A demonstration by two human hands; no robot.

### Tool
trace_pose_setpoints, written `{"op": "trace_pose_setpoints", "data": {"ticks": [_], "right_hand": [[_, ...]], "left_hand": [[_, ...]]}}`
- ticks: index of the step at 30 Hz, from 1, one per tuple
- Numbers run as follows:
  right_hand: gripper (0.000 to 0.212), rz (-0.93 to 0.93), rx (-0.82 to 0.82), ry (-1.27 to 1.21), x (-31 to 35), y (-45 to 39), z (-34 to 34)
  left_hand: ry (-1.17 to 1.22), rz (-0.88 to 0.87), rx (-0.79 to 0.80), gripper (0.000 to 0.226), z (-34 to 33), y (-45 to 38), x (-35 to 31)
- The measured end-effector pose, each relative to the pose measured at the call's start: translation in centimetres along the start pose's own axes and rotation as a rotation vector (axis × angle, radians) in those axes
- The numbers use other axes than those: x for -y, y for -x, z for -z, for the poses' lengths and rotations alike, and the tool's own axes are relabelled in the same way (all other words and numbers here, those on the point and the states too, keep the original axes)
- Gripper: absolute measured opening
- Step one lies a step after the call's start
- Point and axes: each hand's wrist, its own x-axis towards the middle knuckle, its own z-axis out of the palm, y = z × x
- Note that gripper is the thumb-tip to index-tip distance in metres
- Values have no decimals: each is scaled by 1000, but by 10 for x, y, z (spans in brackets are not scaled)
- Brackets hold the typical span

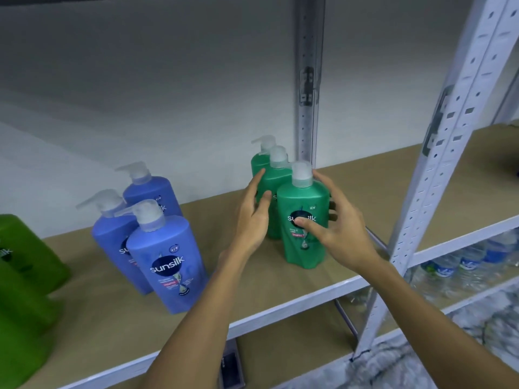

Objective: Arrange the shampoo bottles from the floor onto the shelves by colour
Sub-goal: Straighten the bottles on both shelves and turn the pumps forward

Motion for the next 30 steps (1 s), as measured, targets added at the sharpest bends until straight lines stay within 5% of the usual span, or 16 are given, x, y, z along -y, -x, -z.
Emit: {"op": "trace_pose_setpoints", "data": {"ticks": [19, 30], "right_hand": [[82, -83, 29, -59, -15, -12, 41], [86, -158, 88, -78, -6, -12, 49]], "left_hand": [[39, -128, -112, 55, -16, -12, -3], [63, -112, 42, 59, 14, 10, -12]]}}
